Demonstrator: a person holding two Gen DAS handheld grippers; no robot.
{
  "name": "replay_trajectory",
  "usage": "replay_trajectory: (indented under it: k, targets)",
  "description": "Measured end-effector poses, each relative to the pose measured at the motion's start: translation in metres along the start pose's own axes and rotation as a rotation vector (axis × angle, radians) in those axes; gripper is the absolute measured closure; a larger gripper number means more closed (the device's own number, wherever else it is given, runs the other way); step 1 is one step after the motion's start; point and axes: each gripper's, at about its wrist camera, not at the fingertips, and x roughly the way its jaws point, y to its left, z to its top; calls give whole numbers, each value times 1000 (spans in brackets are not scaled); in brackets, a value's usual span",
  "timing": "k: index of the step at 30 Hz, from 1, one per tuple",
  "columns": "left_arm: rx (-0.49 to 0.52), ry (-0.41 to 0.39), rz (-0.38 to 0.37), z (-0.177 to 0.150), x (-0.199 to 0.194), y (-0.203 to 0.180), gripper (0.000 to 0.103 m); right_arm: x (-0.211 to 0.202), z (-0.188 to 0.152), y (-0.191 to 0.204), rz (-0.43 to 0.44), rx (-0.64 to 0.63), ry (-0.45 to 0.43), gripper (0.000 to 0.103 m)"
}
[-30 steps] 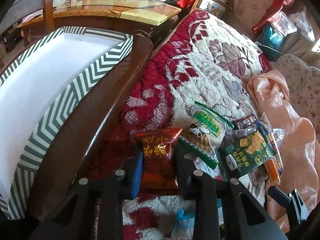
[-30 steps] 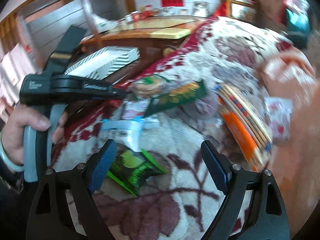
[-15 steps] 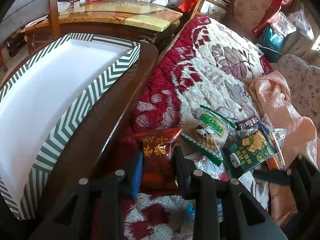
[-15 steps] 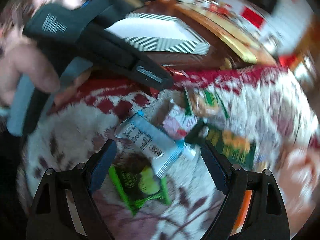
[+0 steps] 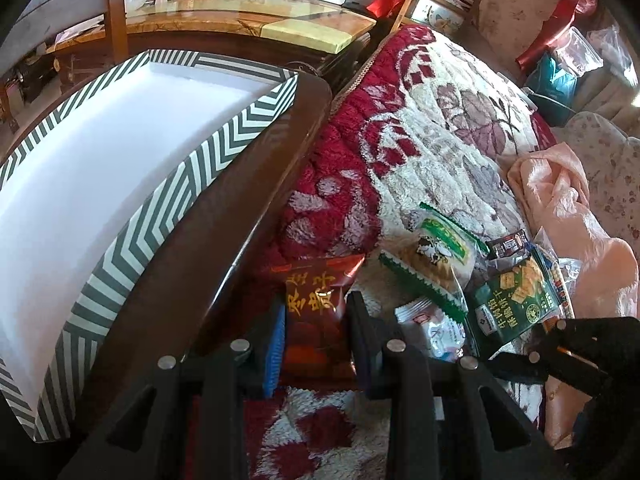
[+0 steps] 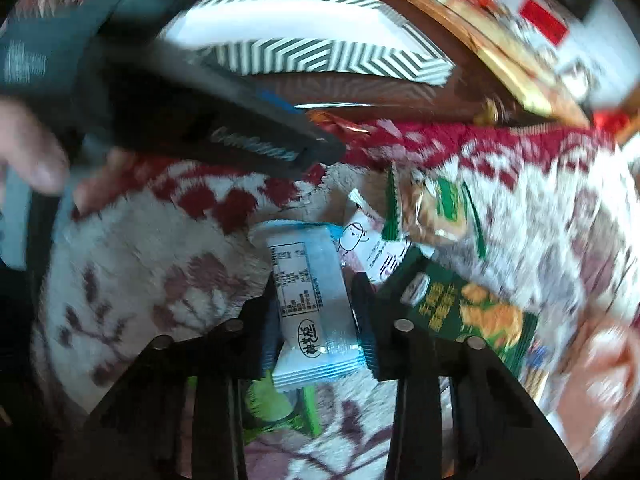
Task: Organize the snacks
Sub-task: 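Carry both packets to the white tray and release them inside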
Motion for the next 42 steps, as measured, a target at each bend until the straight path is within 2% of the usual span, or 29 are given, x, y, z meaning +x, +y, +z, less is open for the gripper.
replay_trajectory:
  k: [8, 14, 18, 24, 31, 42]
  targets:
    - [20, -40, 11, 1, -12, -3, 71, -28, -23, 0, 7, 231, -125, 74]
    - [47, -75, 7, 1, -26, -10, 71, -43, -30, 1, -6, 329, -198, 74]
    - [71, -97, 10, 3, -39, -14, 71, -46, -18, -1, -20, 355, -230, 74]
    - [82, -117, 80, 9, -53, -4, 71, -49, 2, -9, -31, 388, -269, 74]
    - [40, -136, 154, 23, -64, 26, 71, -47, 30, -17, -15, 430, -298, 74]
    - [-47, -125, 229, 37, -66, 76, 71, -22, 87, -11, 55, 402, -289, 73]
